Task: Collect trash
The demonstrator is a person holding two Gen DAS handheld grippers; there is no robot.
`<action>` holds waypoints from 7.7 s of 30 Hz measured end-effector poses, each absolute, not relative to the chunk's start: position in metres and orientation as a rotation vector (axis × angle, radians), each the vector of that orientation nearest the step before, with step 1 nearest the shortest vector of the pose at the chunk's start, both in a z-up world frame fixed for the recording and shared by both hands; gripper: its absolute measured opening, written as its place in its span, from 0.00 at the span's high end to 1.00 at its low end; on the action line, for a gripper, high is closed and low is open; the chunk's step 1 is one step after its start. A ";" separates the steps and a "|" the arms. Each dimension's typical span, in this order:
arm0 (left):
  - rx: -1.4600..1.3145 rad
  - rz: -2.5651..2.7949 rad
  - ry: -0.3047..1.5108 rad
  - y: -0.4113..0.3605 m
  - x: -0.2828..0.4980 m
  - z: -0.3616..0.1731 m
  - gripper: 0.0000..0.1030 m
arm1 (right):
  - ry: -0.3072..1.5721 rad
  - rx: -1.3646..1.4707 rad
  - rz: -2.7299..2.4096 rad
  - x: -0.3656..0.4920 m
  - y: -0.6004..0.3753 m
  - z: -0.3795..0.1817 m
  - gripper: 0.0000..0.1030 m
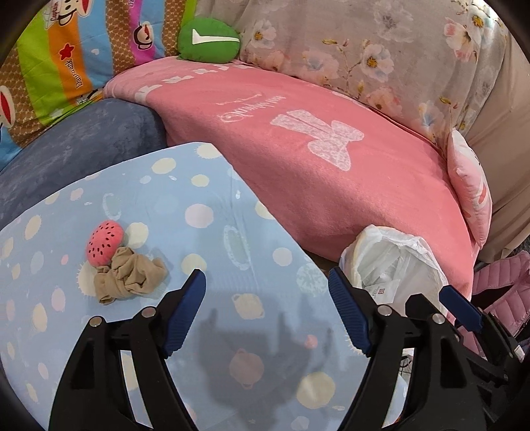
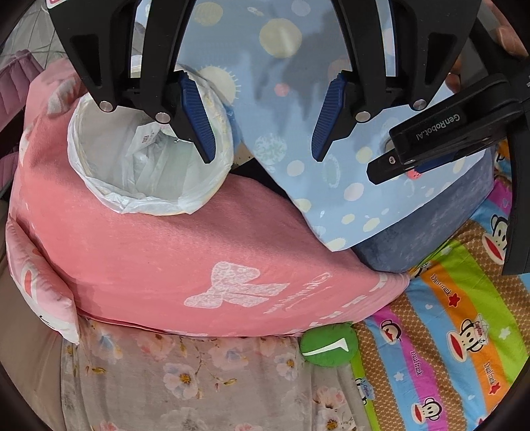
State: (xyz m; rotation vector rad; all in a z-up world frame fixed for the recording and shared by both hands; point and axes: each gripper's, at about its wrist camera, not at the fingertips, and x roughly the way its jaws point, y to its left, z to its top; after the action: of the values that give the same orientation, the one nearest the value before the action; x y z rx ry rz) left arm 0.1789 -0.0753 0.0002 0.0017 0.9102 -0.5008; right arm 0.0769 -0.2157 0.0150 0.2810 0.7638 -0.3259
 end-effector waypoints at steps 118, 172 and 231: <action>0.180 -0.838 0.878 -0.253 0.099 0.053 0.51 | 0.571 0.444 -0.551 -0.010 -0.372 0.064 0.96; 0.129 -0.616 0.874 -0.200 0.143 0.031 0.27 | 0.842 0.283 -0.531 0.049 -0.347 0.010 0.58; 0.249 -0.484 0.896 -0.149 0.058 -0.014 0.11 | 0.877 0.165 -0.555 -0.048 -0.281 -0.001 0.07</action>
State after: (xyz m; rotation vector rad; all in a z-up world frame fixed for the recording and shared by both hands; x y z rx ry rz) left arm 0.0583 -0.1493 -0.0143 0.2494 0.8955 -0.4836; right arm -0.0481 -0.2807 -0.0011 0.1648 0.8766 -0.5551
